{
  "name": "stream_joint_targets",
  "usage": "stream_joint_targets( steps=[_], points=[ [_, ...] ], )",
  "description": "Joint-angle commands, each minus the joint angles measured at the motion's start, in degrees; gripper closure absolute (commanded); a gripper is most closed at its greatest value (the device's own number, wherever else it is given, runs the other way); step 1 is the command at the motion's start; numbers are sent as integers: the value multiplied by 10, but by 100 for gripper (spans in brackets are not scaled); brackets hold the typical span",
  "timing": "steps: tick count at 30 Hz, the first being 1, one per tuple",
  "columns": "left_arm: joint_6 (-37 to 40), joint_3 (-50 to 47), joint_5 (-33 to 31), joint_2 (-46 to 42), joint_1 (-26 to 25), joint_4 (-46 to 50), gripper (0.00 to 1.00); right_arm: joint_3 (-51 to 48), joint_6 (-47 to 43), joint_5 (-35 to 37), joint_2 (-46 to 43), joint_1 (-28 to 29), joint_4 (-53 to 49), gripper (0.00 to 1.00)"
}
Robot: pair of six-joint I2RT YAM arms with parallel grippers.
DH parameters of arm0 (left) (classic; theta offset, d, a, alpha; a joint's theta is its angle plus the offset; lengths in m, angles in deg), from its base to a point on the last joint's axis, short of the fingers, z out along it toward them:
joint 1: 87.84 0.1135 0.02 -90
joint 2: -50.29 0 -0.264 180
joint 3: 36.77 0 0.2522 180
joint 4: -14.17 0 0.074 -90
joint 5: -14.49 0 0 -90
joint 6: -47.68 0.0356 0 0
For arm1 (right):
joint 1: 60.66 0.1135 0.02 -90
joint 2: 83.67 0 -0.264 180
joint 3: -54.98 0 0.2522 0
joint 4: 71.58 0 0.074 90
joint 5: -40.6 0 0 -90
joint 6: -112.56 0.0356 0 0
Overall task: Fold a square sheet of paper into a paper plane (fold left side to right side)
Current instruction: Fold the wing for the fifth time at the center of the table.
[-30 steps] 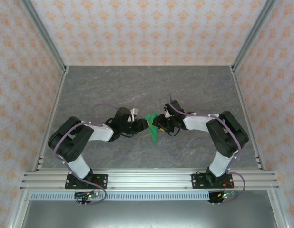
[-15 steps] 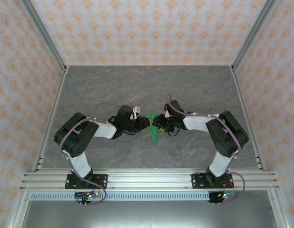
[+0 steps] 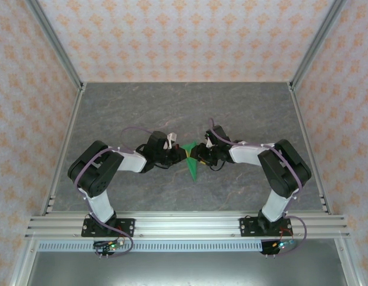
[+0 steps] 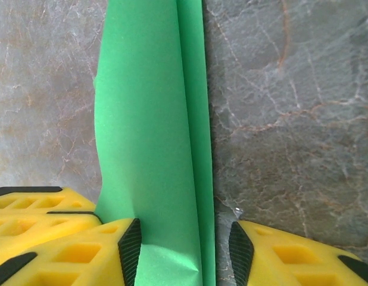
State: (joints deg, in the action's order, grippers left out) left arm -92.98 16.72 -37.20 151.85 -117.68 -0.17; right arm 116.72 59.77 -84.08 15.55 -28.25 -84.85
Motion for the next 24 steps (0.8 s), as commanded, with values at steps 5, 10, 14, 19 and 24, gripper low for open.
stream_joint_targets(
  steps=[5, 10, 14, 19, 24],
  points=[
    [63, 23, -2, 18, 18, 37, 100, -27, -20, 28, -21, 19, -5, 49],
    [84, 38, 14, 29, 19, 38, 100, -32, -22, 31, -42, 19, -7, 49],
    [98, 51, 14, 38, 20, 53, 100, -39, -23, 38, -66, 19, -8, 49],
    [98, 60, 22, 53, 20, 49, 100, -42, -19, 38, -87, 19, -8, 49],
    [102, 62, 18, 59, 20, 56, 100, -47, 10, 3, -93, 3, 44, 50]
  ],
)
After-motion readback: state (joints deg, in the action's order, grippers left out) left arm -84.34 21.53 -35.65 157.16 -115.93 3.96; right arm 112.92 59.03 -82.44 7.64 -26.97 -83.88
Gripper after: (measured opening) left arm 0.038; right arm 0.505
